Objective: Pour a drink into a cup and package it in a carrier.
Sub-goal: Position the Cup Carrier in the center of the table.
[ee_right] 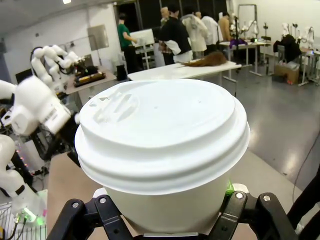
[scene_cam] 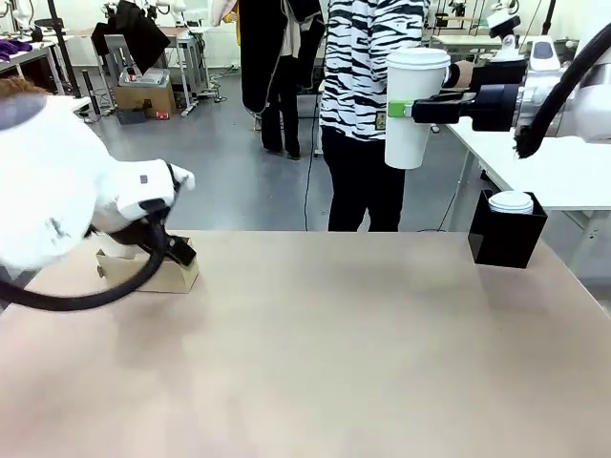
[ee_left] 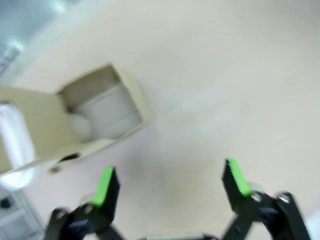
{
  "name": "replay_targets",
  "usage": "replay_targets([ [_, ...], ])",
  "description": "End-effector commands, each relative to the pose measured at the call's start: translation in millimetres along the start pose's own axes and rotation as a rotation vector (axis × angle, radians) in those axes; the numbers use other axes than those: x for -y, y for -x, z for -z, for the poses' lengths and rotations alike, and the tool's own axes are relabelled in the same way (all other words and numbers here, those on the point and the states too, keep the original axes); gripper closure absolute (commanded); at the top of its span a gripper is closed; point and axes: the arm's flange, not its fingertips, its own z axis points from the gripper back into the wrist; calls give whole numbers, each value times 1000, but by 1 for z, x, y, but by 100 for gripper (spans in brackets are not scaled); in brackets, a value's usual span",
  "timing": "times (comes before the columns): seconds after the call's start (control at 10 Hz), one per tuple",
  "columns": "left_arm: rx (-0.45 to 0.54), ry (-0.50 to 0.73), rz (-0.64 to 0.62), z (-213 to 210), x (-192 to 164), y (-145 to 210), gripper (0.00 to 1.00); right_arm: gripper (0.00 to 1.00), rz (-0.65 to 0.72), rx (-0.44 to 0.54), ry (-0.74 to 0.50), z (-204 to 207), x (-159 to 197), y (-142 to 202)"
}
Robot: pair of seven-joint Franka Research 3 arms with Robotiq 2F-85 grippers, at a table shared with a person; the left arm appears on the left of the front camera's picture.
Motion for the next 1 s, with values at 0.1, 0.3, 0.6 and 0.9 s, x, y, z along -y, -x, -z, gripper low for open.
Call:
replay_targets([
  [0.1,-55,-25,-112,-88,7,-47,0,20,-17,18,20,5,0,-5],
  [0.3,-77,-70,-162,-125,-3,-78,0,20,-17,18,20,5,0,-5],
  [0.6,-148,-81,-262,-113,-45,-107,0,20,-17,18,20,5,0,-5],
  [0.9,-195,-59,-328,-75,-84,-110,0,20,-17,18,20,5,0,-5],
])
